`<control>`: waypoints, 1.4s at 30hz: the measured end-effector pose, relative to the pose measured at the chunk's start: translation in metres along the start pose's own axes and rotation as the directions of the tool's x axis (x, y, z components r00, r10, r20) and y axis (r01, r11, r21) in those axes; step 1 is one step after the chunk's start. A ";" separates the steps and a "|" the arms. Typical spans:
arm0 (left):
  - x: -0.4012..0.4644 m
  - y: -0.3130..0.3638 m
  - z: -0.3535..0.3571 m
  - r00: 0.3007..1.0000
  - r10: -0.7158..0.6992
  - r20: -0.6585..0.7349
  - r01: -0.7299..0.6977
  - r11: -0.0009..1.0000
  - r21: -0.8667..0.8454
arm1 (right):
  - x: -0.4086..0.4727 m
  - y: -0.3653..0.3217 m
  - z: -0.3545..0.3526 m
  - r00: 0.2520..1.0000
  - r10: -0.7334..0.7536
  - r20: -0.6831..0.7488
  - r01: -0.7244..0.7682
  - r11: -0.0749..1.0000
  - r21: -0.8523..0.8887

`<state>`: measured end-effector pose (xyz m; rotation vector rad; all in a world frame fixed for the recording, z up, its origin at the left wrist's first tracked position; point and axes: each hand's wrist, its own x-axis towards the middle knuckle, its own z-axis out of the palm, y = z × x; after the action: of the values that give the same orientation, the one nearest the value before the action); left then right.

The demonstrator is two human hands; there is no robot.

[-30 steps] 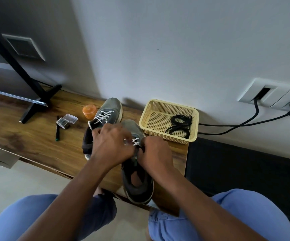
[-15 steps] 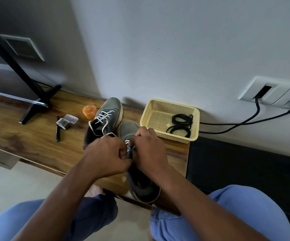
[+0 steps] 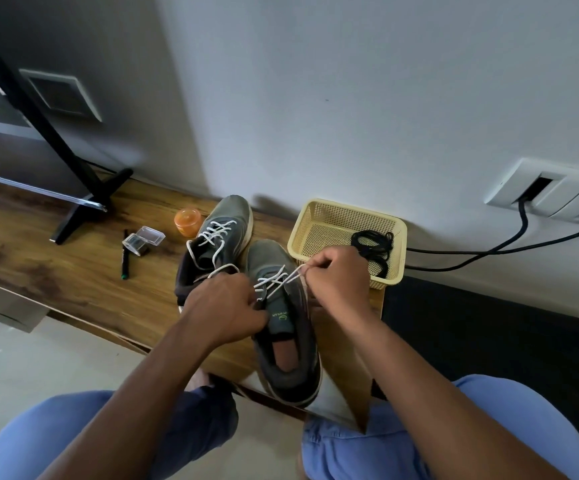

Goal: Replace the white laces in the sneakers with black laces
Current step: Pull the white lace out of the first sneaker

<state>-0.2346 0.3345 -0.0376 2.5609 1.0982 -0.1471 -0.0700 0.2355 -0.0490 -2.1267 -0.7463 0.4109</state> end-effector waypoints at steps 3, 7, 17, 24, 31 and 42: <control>0.000 -0.001 0.001 1.000 0.002 -0.002 -0.003 1.000 -0.020 | -0.007 -0.003 -0.001 0.976 -0.141 0.167 0.149 0.988 -0.039; 0.001 -0.004 -0.001 1.000 -0.006 -0.013 0.005 0.994 -0.106 | -0.012 -0.015 0.002 0.794 -0.400 0.459 0.562 0.771 -0.300; 0.001 0.006 -0.006 1.000 -0.002 -0.024 -0.001 0.994 -0.108 | -0.021 -0.003 0.017 0.843 -0.506 0.180 0.533 0.742 -0.406; -0.002 0.010 -0.014 0.996 -0.076 0.041 0.082 0.980 -0.182 | 0.001 0.001 -0.010 0.997 0.072 0.017 -0.071 0.995 -0.071; -0.003 0.009 -0.019 0.981 -0.091 0.169 0.135 0.953 -0.271 | -0.027 -0.014 0.011 0.786 -0.480 0.389 0.618 0.618 -0.486; -0.004 0.007 -0.019 0.978 -0.115 0.174 0.165 0.938 -0.306 | -0.018 -0.005 0.013 0.988 -0.088 -0.124 0.089 0.996 -0.002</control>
<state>-0.2334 0.3340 -0.0166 2.1484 1.1423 -0.1824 -0.0926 0.2338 -0.0524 -2.0861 -0.7642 0.2305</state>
